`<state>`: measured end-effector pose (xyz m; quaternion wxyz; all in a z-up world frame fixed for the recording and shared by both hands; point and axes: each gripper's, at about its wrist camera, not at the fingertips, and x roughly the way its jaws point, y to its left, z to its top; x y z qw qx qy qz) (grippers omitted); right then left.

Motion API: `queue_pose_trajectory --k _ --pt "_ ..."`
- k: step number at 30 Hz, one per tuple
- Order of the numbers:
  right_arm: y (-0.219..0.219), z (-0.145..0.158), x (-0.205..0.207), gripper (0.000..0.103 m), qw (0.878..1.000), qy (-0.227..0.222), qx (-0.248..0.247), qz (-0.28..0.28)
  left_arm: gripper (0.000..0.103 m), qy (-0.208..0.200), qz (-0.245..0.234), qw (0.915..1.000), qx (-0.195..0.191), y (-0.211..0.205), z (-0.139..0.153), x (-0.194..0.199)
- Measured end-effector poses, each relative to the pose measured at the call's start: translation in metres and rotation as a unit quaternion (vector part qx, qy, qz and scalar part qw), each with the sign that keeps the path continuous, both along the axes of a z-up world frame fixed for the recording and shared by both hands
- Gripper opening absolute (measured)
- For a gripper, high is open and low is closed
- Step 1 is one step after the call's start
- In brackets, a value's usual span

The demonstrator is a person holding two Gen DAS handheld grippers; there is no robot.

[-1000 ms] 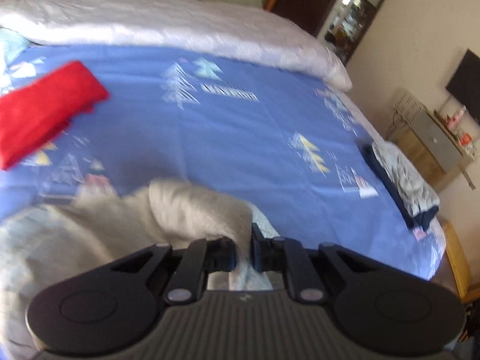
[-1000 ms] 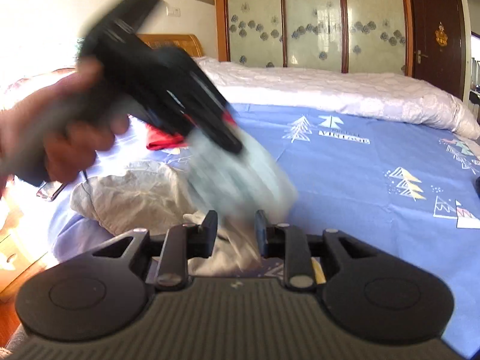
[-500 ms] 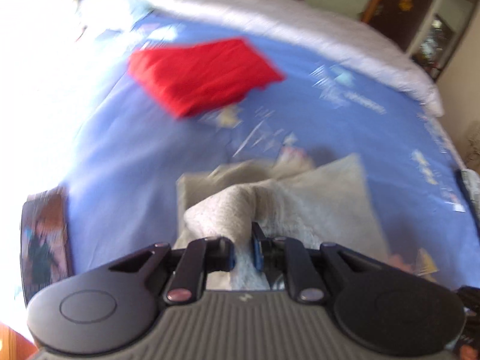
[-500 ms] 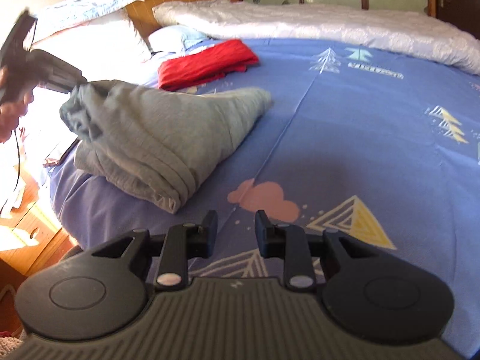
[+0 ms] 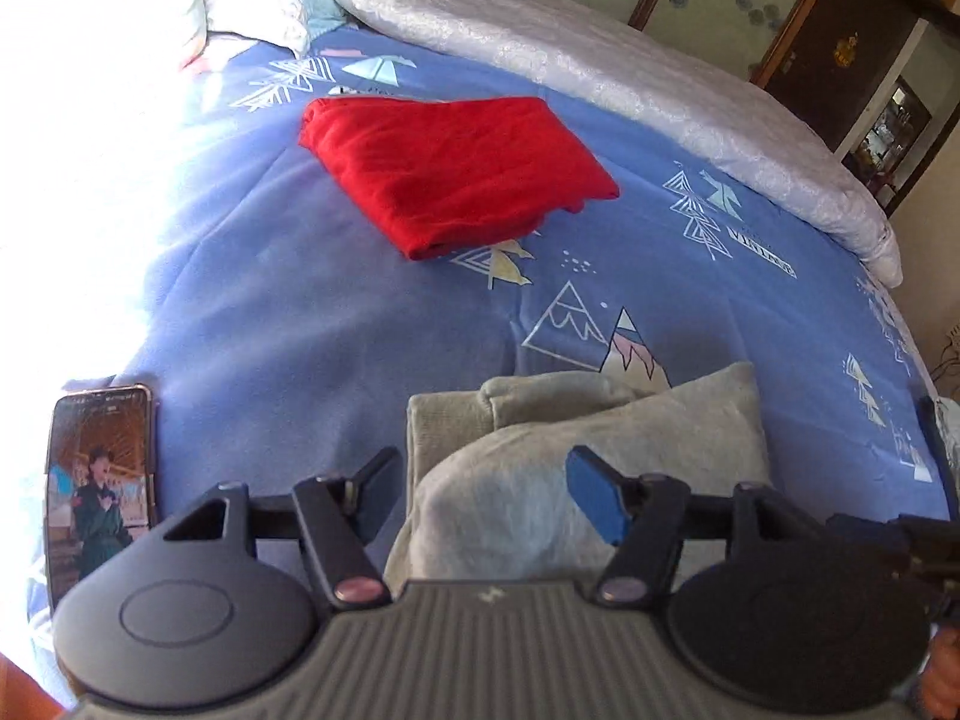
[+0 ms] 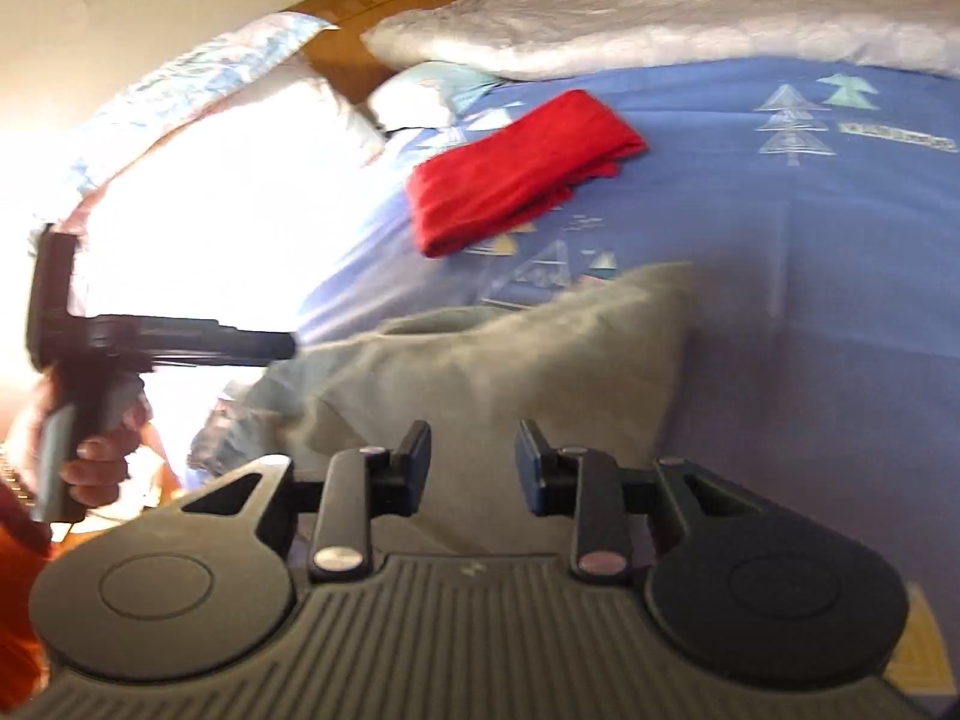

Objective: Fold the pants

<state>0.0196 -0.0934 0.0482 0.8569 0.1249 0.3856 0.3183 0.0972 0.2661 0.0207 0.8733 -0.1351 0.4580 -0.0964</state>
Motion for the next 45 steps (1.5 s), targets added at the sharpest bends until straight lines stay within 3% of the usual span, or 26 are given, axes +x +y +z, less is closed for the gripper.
queue_pose_trajectory --k 1,2,3,4,7,8,10,11,13,14,15,16,17,19,21,24,25,27,28,30,34,36,39,42,45 --pt "0.008 -0.002 0.0 0.04 1.0 -0.001 -0.001 0.009 0.057 0.016 -0.008 0.9998 -0.011 -0.002 -0.007 0.008" --pt "0.016 -0.006 -0.003 0.04 1.0 -0.001 -0.007 0.021 0.049 0.034 -0.013 0.9991 -0.021 -0.005 -0.015 0.015" --pt "0.023 -0.012 -0.008 0.039 0.999 0.004 -0.012 0.039 0.033 0.043 -0.015 0.9986 -0.024 -0.008 -0.021 0.019" --pt "0.03 -0.023 -0.014 0.034 0.998 0.019 -0.019 0.062 0.028 0.038 -0.019 0.9989 -0.018 -0.012 -0.023 0.016" --pt "0.046 -0.063 -0.037 0.029 0.99 0.069 -0.065 0.105 0.015 -0.056 -0.045 0.9971 0.025 -0.031 -0.01 -0.013" --pt "0.043 -0.065 -0.049 0.029 0.992 0.039 -0.062 0.107 0.015 -0.114 -0.06 0.9897 0.063 -0.042 -0.001 -0.032" --pt "0.044 -0.066 -0.056 0.029 0.987 0.052 -0.071 0.137 0.015 -0.207 -0.093 0.9608 0.16 -0.071 0.002 -0.069" --pt "0.042 -0.067 -0.055 0.028 0.986 0.065 -0.068 0.138 0.015 -0.255 -0.117 0.9365 0.211 -0.089 0.0 -0.092" --pt "0.035 -0.067 -0.051 0.026 0.987 0.07 -0.063 0.13 0.015 -0.332 -0.186 0.8859 0.265 -0.116 -0.009 -0.134" --pt "0.031 -0.068 -0.048 0.026 0.988 0.08 -0.055 0.122 0.016 -0.345 -0.21 0.8697 0.284 -0.126 -0.014 -0.146" --pt "0.029 -0.07 -0.044 0.026 0.988 0.095 -0.043 0.116 0.016 -0.342 -0.214 0.8654 0.297 -0.132 -0.02 -0.148" --pt "0.027 -0.071 -0.042 0.026 0.988 0.106 -0.034 0.111 0.016 -0.33 -0.203 0.8703 0.304 -0.133 -0.024 -0.143" --pt "0.026 -0.071 -0.042 0.026 0.988 0.111 -0.03 0.108 0.015 -0.313 -0.181 0.8818 0.303 -0.128 -0.028 -0.133" --pt "0.028 -0.069 -0.046 0.026 0.988 0.106 -0.036 0.108 0.015 -0.267 -0.101 0.916 0.282 -0.101 -0.029 -0.103" --pt "0.03 -0.067 -0.052 0.028 0.988 0.097 -0.044 0.111 0.019 -0.218 -0.005 0.9423 0.254 -0.065 -0.033 -0.071" --pt "0.028 -0.066 -0.058 0.028 0.988 0.101 -0.043 0.106 0.018 -0.097 0.091 0.9626 0.236 -0.025 -0.046 -0.033" --pt "0.026 -0.065 -0.06 0.029 0.988 0.105 -0.042 0.102 0.018 -0.086 0.1 0.9704 0.202 -0.014 -0.045 -0.035" --pt "0.019 -0.057 -0.064 0.03 0.989 0.105 -0.029 0.101 0.027 -0.077 0.117 0.9862 0.088 0.009 -0.038 -0.048" --pt "0.013 -0.052 -0.062 0.03 0.989 0.103 -0.019 0.1 0.031 -0.07 0.127 0.9886 0.039 0.019 -0.034 -0.057" --pt "-0.004 -0.043 -0.056 0.03 0.99 0.101 0.0 0.093 0.037 -0.089 0.136 0.9867 -0.008 0.025 -0.02 -0.08" --pt "-0.028 -0.019 -0.053 0.03 0.995 0.072 0.027 0.068 0.041 -0.147 0.115 0.9819 -0.034 0.015 0.003 -0.12" --pt "-0.034 -0.005 -0.046 0.03 0.996 0.056 0.034 0.053 0.039 -0.149 0.1 0.9831 -0.037 0.004 0.004 -0.125" --pt "-0.02 0.001 -0.03 0.03 0.997 0.04 0.038 0.051 0.037 -0.139 0.079 0.9871 0.002 -0.018 -0.007 -0.124" --pt "0.002 -0.016 -0.018 0.028 0.996 0.059 0.032 0.063 0.032 -0.07 0.077 0.9894 0.102 -0.04 -0.048 -0.111" --pt "0.029 -0.069 -0.017 0.019 0.991 0.105 -0.045 0.073 0.037 -0.072 0.087 0.9882 0.103 -0.039 -0.061 -0.115"
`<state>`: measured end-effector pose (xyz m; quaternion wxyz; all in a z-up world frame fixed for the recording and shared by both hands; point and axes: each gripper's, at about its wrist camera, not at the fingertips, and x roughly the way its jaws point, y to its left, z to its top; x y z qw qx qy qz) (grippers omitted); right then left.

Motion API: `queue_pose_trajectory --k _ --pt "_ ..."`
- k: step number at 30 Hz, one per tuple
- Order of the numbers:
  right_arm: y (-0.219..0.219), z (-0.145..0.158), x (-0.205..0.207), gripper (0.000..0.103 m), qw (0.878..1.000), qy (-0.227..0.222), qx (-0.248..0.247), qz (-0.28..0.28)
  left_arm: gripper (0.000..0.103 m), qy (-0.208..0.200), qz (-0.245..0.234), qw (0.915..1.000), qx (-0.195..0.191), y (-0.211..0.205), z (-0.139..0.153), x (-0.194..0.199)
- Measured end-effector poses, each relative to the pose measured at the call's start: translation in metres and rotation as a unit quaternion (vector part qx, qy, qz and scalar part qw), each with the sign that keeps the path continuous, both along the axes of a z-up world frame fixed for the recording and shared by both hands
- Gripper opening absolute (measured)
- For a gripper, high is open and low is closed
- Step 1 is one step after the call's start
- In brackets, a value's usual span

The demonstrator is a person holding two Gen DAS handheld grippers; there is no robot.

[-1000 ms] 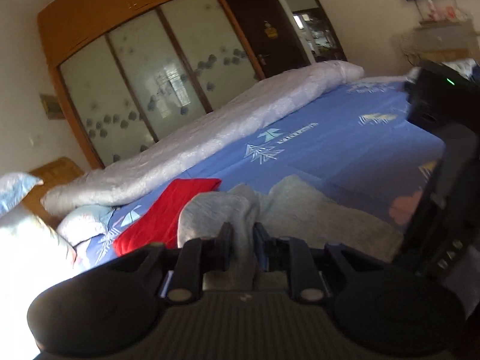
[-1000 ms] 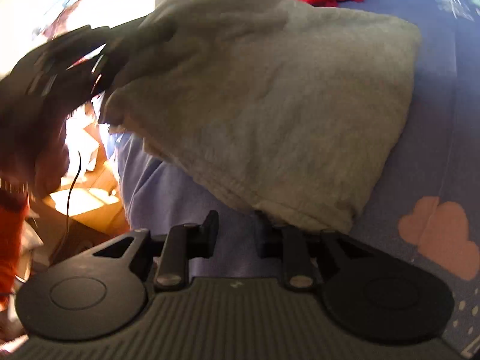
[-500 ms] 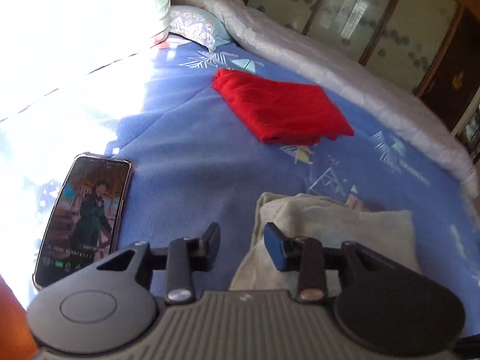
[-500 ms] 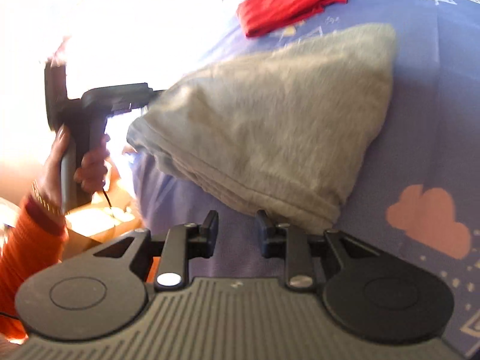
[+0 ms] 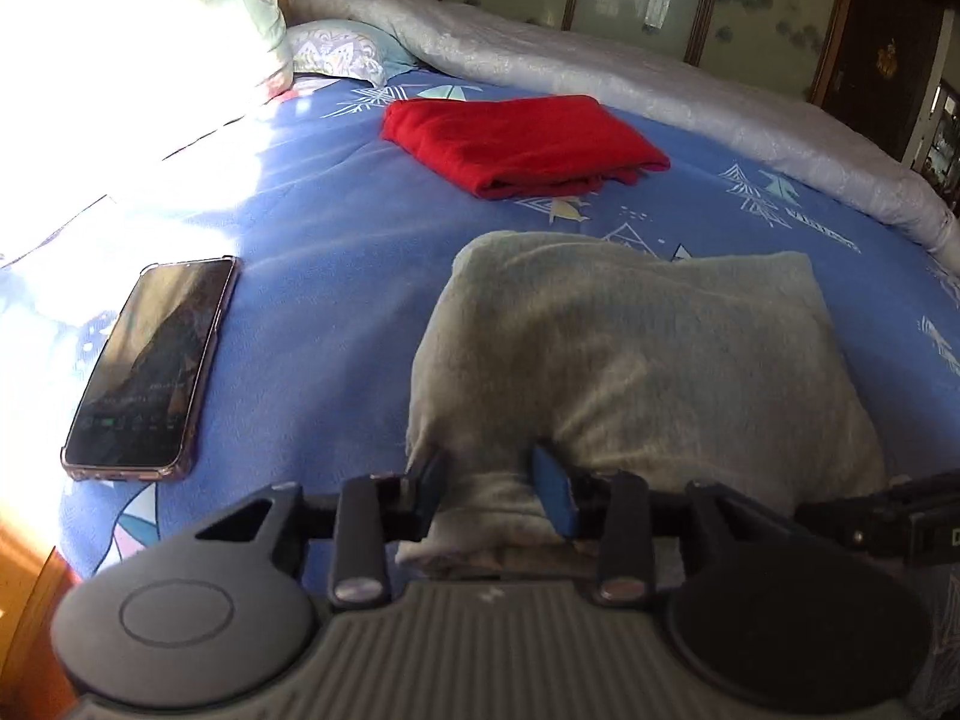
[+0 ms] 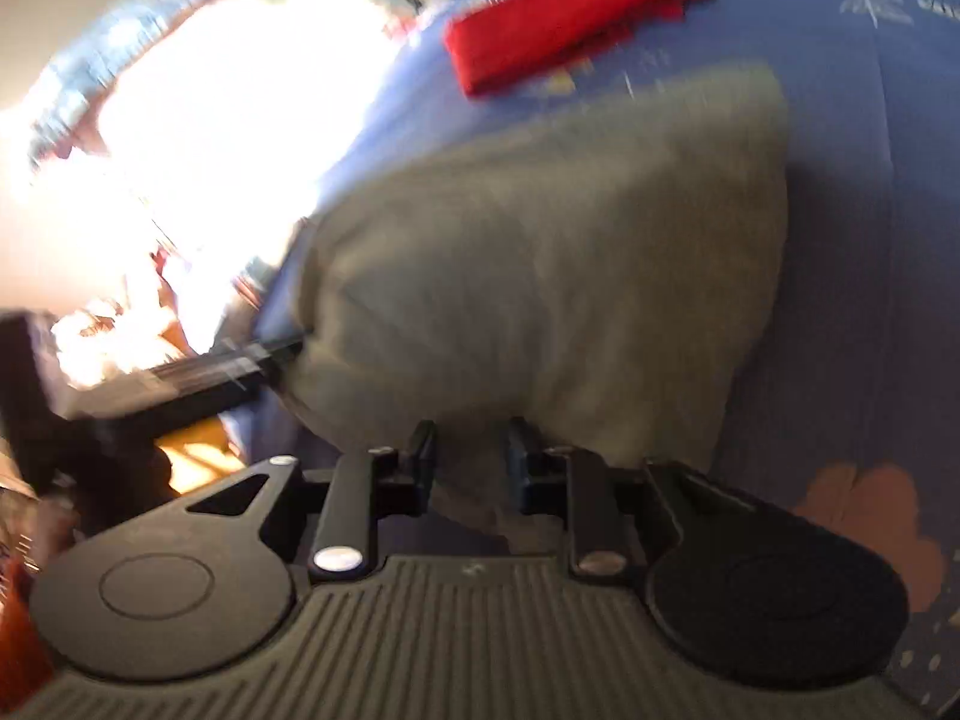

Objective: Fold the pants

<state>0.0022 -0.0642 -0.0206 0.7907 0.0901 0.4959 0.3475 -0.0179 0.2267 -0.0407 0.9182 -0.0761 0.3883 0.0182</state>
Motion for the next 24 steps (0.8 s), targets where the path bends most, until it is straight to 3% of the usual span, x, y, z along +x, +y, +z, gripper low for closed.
queue_pose_trajectory --k 1,3,5,7,9,10,15,19,20,21,22,23,24 --pt "-0.004 -0.003 -0.005 0.019 1.0 -0.022 0.016 -0.008 0.037 0.009 0.002 1.0 0.001 0.001 0.005 0.002" --pt "-0.012 0.002 -0.003 0.022 0.999 -0.006 0.03 -0.017 0.037 0.02 0.005 0.9998 -0.003 0.005 0.016 0.001" --pt "-0.027 0.012 -0.003 0.024 0.998 -0.001 0.05 -0.027 0.038 0.002 0.004 0.9992 -0.039 0.019 0.034 -0.004" --pt "-0.052 0.027 -0.01 0.039 0.996 -0.03 0.069 -0.049 0.06 -0.02 0.009 0.9971 -0.073 0.037 0.048 -0.005" --pt "-0.079 0.032 -0.012 0.052 0.991 -0.038 0.095 -0.083 0.093 -0.025 0.015 0.995 -0.095 0.052 0.05 0.001" --pt "-0.093 0.03 -0.011 0.055 0.988 -0.035 0.105 -0.104 0.095 -0.016 0.018 0.9941 -0.106 0.058 0.045 0.007" --pt "-0.125 -0.005 0.008 0.067 0.971 0.042 0.147 -0.183 0.097 0.082 0.014 0.9769 -0.197 0.061 -0.004 0.039" --pt "-0.101 -0.036 0.024 0.067 0.964 0.11 0.169 -0.175 0.102 0.094 0.009 0.9566 -0.276 0.048 -0.02 0.042" --pt "-0.094 -0.037 0.026 0.067 0.965 0.101 0.174 -0.17 0.102 0.091 0.019 0.9578 -0.272 0.043 -0.021 0.041" --pt "-0.085 -0.035 0.029 0.062 0.968 0.096 0.168 -0.157 0.098 0.089 0.023 0.9605 -0.262 0.038 -0.02 0.041" --pt "-0.078 -0.032 0.031 0.037 0.971 0.098 0.158 -0.147 0.088 0.089 0.024 0.9619 -0.257 0.032 -0.019 0.041" --pt "-0.071 -0.03 0.034 0.03 0.975 0.1 0.14 -0.142 0.071 0.095 0.025 0.9599 -0.263 0.028 -0.019 0.042" --pt "-0.068 -0.025 0.034 0.024 0.978 0.093 0.123 -0.14 0.065 0.095 0.03 0.9597 -0.263 0.023 -0.017 0.042"
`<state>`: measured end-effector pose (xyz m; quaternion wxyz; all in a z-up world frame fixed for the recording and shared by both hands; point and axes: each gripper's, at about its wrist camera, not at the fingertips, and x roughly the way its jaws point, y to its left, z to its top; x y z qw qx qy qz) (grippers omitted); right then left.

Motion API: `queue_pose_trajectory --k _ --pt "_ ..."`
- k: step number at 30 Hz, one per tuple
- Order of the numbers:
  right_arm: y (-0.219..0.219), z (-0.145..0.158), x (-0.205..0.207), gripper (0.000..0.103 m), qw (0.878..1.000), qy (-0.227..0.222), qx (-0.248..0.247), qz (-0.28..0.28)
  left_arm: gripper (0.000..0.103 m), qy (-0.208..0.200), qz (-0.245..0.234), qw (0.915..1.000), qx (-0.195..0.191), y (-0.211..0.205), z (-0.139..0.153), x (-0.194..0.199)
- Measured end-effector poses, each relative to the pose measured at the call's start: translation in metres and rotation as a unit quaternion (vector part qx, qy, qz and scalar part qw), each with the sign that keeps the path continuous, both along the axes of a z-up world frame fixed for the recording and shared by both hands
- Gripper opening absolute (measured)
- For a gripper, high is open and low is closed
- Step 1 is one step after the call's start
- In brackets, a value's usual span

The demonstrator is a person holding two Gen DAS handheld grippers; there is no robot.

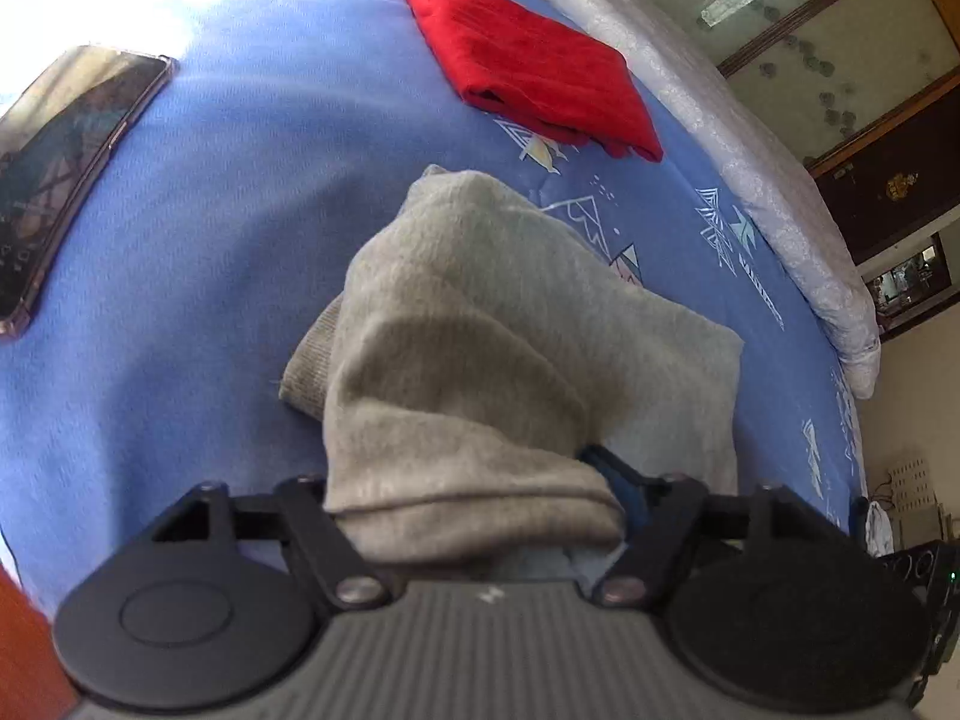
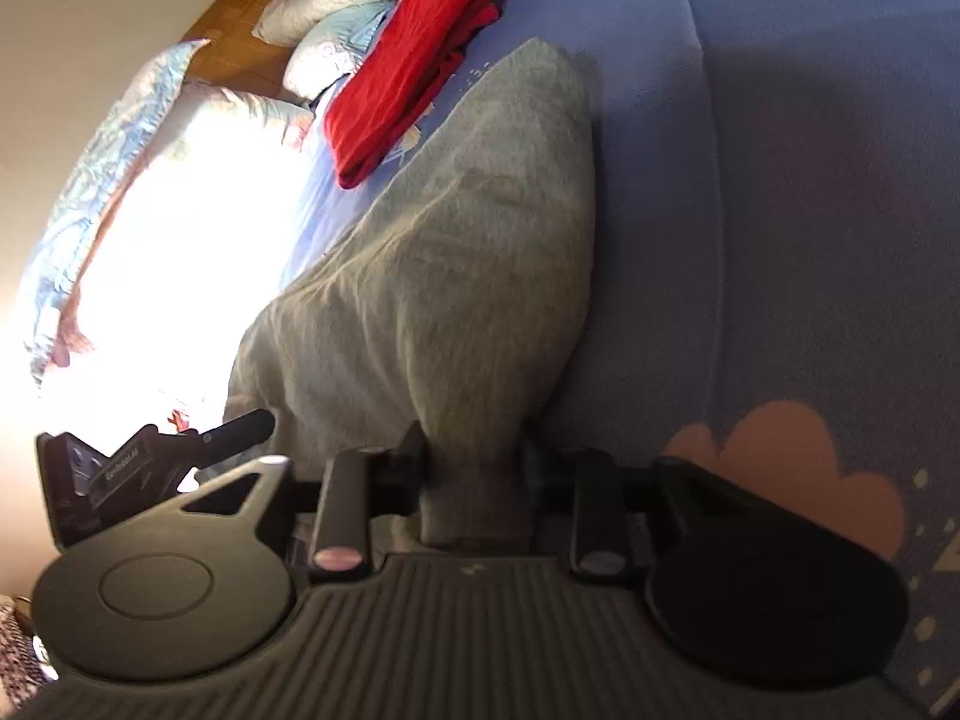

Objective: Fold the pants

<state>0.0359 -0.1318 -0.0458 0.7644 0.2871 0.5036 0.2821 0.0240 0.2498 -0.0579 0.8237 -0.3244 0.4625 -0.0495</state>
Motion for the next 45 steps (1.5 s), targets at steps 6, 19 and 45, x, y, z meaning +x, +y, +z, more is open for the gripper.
queue_pose_trajectory --k 6,19,45 --pt "-0.038 0.064 -0.029 0.021 0.989 -0.139 -0.035 -0.029 0.055 -0.03 -0.062 0.9975 -0.01 -0.06 0.023 0.002" --pt "-0.199 0.005 -0.115 0.037 0.968 -0.056 -0.14 -0.199 0.088 -0.1 -0.242 0.9403 0.217 -0.28 0.003 -0.023" --pt "-0.243 -0.034 -0.149 0.043 0.959 -0.05 0.022 -0.28 0.099 -0.072 -0.2 0.9336 0.288 -0.294 0.012 -0.032"
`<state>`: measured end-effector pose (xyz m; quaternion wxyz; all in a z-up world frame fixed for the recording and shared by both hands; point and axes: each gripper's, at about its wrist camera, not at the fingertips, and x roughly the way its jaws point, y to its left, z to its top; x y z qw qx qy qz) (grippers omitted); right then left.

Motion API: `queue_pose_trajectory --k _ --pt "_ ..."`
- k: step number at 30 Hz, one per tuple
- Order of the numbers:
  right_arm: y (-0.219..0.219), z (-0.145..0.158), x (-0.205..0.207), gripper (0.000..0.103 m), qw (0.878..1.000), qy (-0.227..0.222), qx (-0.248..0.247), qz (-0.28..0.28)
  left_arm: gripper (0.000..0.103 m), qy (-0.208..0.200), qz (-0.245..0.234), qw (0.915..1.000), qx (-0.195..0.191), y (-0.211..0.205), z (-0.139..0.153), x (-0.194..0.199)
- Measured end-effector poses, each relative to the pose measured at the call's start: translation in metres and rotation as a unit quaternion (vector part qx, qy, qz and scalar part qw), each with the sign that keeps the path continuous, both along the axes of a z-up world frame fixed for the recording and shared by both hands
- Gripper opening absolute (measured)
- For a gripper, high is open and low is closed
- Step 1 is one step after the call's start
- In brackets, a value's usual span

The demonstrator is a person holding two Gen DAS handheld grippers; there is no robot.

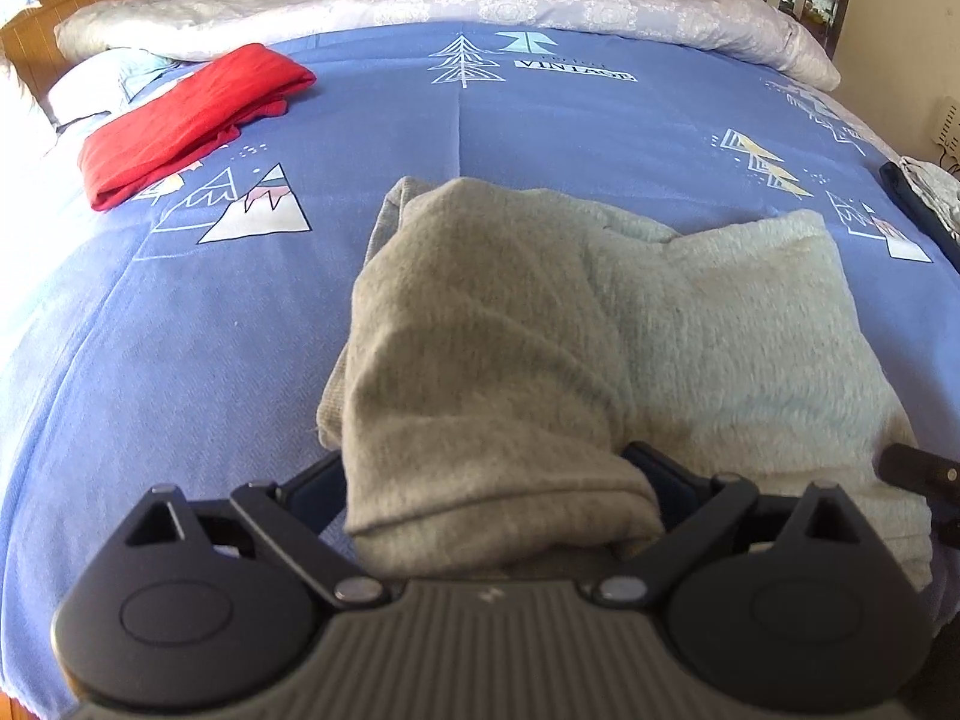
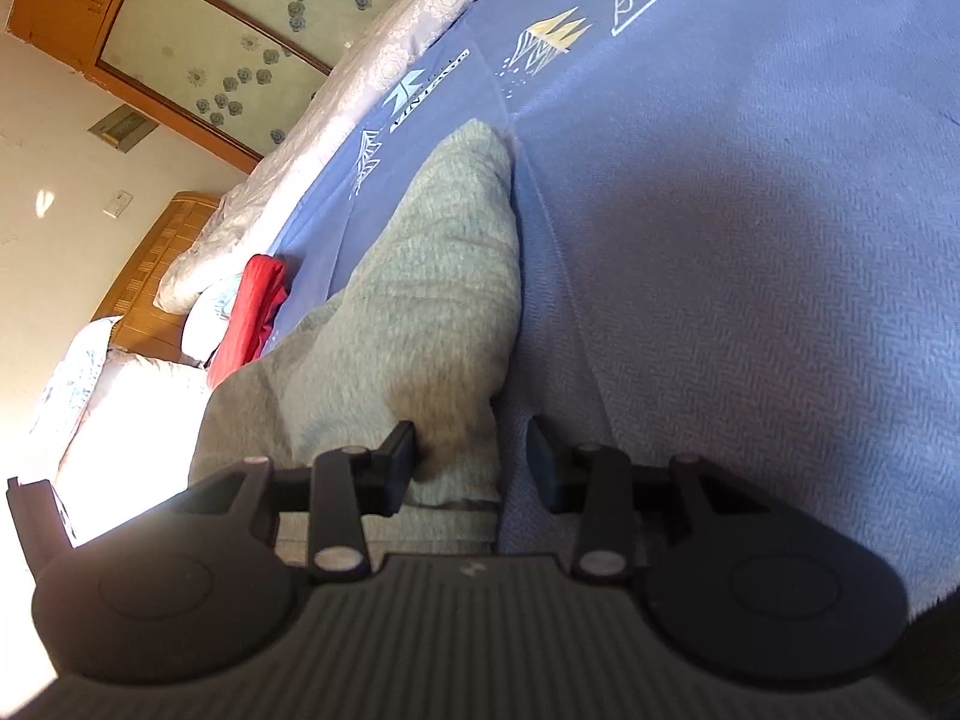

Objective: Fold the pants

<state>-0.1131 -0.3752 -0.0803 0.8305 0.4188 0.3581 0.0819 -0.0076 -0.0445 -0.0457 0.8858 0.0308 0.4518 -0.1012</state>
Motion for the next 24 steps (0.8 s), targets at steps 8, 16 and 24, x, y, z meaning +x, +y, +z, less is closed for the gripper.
queue_pose_trajectory --k 8,16,24 --pt "0.0001 0.002 -0.0005 0.043 1.0 0.007 -0.004 -0.004 0.1 -0.001 -0.005 1.0 0.0 0.0012 -0.0001 0.0009" --pt "-0.0012 0.0021 0.0021 0.043 1.0 0.017 0.001 -0.005 0.1 0.001 -0.01 0.9999 -0.004 0.0031 -0.0001 0.0026" --pt "0.0011 0.0031 0.003 0.043 1.0 0.02 -0.003 -0.008 0.1 -0.002 -0.019 0.9998 -0.005 0.0041 -0.0008 0.0027"
